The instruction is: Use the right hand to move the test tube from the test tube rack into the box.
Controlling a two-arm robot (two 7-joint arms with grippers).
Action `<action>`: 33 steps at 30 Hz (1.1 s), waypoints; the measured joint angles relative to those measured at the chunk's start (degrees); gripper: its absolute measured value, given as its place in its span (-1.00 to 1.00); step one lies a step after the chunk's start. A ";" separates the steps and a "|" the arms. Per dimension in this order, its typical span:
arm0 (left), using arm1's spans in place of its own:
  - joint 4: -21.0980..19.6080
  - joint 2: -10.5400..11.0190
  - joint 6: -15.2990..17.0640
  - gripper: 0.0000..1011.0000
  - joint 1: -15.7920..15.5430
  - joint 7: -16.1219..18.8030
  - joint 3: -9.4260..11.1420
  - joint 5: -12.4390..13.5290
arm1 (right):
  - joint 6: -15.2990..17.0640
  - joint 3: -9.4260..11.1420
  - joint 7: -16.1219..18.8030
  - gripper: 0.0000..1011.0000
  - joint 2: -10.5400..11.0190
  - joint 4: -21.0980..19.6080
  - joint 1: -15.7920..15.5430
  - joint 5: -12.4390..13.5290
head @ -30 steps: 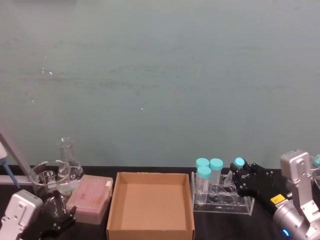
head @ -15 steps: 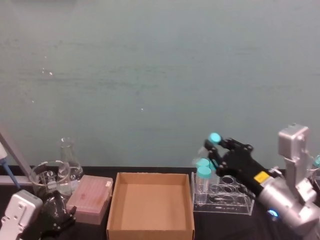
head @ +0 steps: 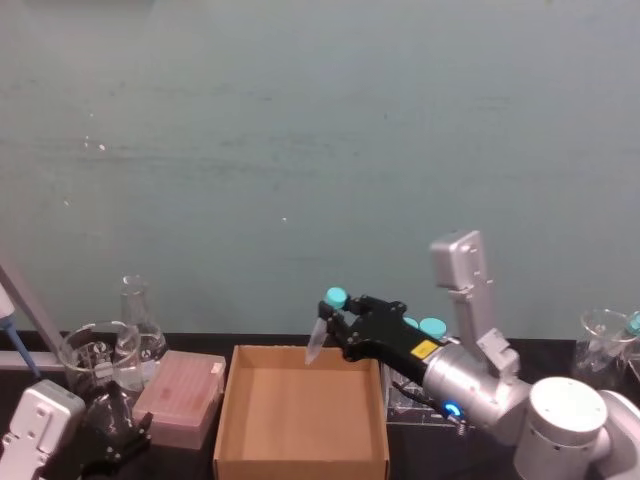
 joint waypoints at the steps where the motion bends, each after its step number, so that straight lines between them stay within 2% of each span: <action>1: 0.00 0.00 0.00 0.98 0.00 0.00 0.00 0.00 | -0.03 -0.37 -0.16 -0.49 -0.41 0.82 0.40 -0.38; 3: 0.00 0.00 0.00 0.98 0.00 0.00 0.00 0.00 | -0.29 -1.26 -0.64 -0.49 -1.34 2.83 1.26 -1.51; 15: 0.00 0.00 -0.01 0.98 0.00 0.00 0.00 -0.01 | -0.36 -0.77 -0.68 -0.46 -0.81 1.82 0.79 -1.13; 24: 0.00 0.00 0.00 0.98 0.00 0.00 0.00 0.00 | -0.39 -0.58 -0.71 0.06 -0.64 1.52 0.61 -1.03; 25: 0.00 0.00 0.00 0.98 0.00 0.00 0.00 0.00 | -0.40 -0.57 -0.72 0.19 -0.62 1.47 0.59 -1.01; 27: 0.00 0.00 0.00 0.98 0.00 0.00 0.00 0.00 | -0.40 -0.55 -0.71 0.25 -0.61 1.43 0.57 -0.99; 31: 0.00 0.00 0.00 0.98 0.00 0.00 0.00 0.00 | -0.40 -0.53 -0.72 0.57 -0.59 1.36 0.54 -0.94; 33: 0.00 0.00 0.00 0.98 0.00 0.00 0.00 0.00 | -0.40 -0.51 -0.72 0.63 -0.58 1.33 0.53 -0.92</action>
